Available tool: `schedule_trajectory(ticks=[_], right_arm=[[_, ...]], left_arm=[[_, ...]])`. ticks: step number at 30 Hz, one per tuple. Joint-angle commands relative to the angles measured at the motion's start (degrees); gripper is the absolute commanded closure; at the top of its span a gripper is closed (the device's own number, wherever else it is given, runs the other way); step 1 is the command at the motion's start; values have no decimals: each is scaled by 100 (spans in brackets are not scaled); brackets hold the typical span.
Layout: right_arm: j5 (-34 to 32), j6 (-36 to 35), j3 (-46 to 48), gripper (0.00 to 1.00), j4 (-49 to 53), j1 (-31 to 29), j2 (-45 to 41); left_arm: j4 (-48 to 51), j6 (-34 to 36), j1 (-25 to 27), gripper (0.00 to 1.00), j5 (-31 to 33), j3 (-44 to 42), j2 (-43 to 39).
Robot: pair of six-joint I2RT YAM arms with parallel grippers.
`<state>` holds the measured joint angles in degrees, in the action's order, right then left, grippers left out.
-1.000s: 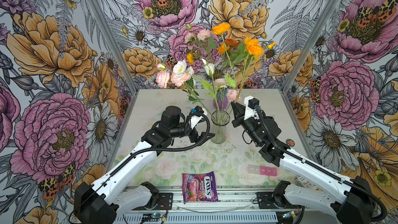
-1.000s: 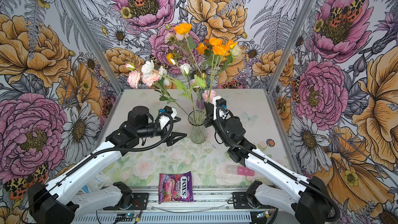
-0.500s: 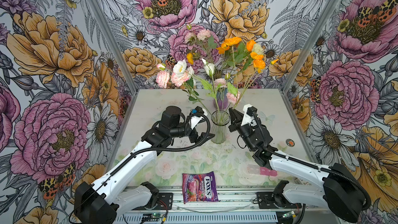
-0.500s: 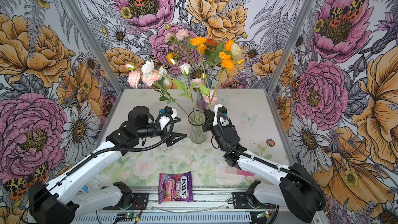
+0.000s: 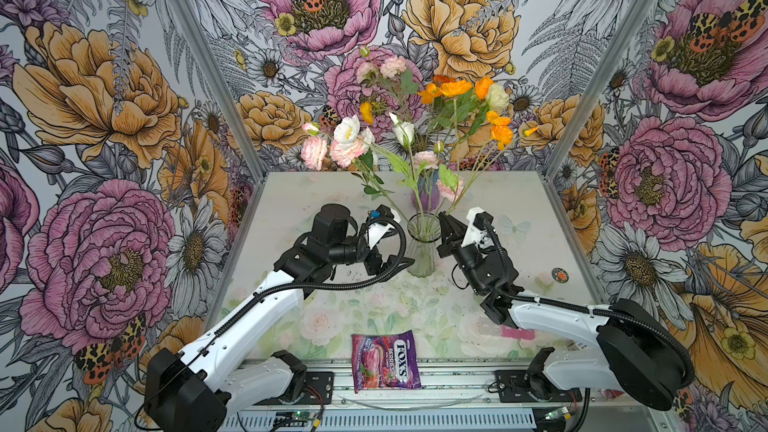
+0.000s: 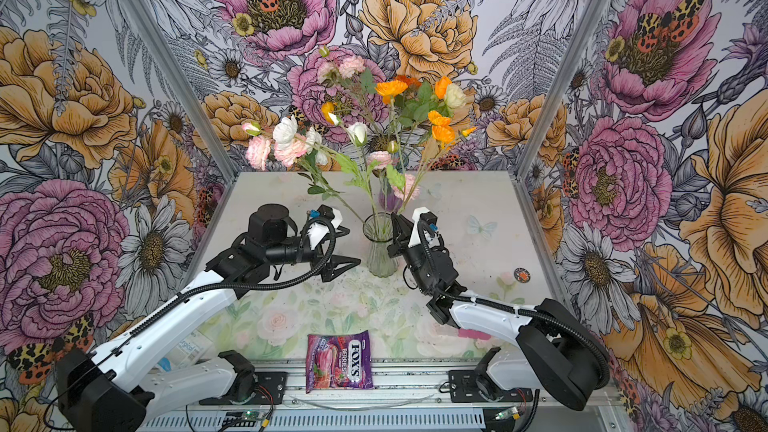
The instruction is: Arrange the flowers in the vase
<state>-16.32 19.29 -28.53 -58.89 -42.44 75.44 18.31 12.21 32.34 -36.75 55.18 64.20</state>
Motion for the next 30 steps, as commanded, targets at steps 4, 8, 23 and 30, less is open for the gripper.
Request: schedule_trajectory(ticks=[4, 8, 23, 30], right_arm=[[-43, -43, 83, 92, -293, -114, 159], [-41, -74, 118, 86, -289, -156, 180], [-41, -53, 216, 63, -51, -242, -28], [-28, -238, 284, 48, 860, -488, -789]], left_arm=[[38, 24, -59, 1, -149, 63, -11], [43, 19, -53, 1, -153, 64, 3], [39, 15, -61, 1, -122, 65, -6], [42, 19, -89, 1, -91, 44, -62]])
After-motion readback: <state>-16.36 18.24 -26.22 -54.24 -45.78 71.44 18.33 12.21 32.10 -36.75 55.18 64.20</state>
